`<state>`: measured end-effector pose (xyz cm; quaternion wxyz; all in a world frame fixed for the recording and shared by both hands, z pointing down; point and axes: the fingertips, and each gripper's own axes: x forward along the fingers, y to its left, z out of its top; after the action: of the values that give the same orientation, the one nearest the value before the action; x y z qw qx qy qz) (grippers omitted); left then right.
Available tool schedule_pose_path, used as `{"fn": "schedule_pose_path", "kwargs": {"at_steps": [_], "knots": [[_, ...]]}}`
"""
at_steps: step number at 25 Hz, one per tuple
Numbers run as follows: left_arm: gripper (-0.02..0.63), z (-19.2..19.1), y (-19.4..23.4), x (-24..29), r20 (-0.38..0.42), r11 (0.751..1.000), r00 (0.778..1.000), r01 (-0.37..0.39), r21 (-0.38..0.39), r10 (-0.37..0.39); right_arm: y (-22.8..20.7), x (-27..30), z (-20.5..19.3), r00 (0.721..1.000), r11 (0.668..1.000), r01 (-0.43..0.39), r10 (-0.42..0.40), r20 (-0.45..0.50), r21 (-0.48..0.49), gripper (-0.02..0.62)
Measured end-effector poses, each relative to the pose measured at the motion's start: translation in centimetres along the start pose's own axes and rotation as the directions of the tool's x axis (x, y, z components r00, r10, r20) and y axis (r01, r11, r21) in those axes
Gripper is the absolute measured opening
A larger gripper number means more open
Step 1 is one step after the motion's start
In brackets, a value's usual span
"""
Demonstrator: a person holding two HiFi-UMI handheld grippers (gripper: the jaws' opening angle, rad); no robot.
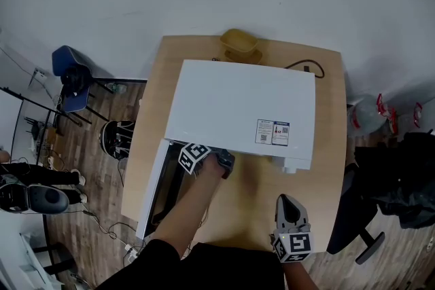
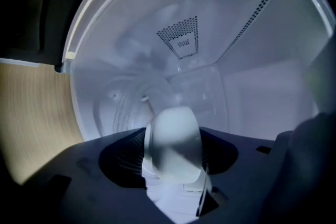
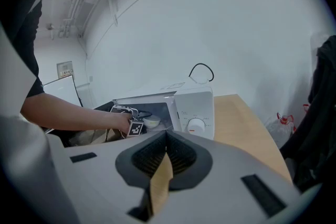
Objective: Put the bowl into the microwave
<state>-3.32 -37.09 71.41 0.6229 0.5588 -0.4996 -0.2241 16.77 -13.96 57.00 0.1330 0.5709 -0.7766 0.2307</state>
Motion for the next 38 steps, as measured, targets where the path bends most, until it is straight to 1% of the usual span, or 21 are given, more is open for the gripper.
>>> {"fn": "schedule_pose_path", "kwargs": {"at_steps": [7,14,20,25,29,33,38], "knots": [[0.250,-0.1,0.1,-0.7,0.009,0.994,1.000,0.023,-0.107,-0.022,1.0,-0.3,0.3,1.000,1.000,-0.015,0.015,0.012,-0.004,0.059],[0.252,-0.6,0.6,-1.7,-0.010,0.992,1.000,0.002,-0.123,-0.003,1.7,-0.7,-0.2,1.000,1.000,-0.022,0.022,0.007,-0.004,0.060],[0.253,-1.1,0.5,-1.8,-0.033,0.988,0.999,0.011,-0.156,-0.017,2.4,-0.6,0.1,0.999,1.000,-0.031,0.031,0.010,-0.007,0.058],[0.265,-1.7,0.2,-2.1,-0.047,0.988,0.999,0.007,-0.152,-0.014,2.1,-0.6,0.0,1.000,1.000,-0.026,0.026,0.010,-0.002,0.058],[0.285,-2.0,0.5,-2.7,-0.049,0.992,0.999,-0.016,-0.122,0.010,1.9,-0.5,-0.1,1.000,1.000,-0.027,0.027,0.007,-0.003,0.058],[0.290,-2.3,0.4,-2.8,-0.069,0.994,0.998,-0.019,-0.107,0.012,2.0,-0.2,0.1,1.000,1.000,-0.027,0.027,0.009,0.003,0.059],[0.290,-2.6,0.7,-3.1,-0.078,0.995,0.995,-0.060,-0.081,0.053,2.5,0.0,-0.1,0.999,0.999,-0.042,0.042,0.009,0.002,0.060]]}}
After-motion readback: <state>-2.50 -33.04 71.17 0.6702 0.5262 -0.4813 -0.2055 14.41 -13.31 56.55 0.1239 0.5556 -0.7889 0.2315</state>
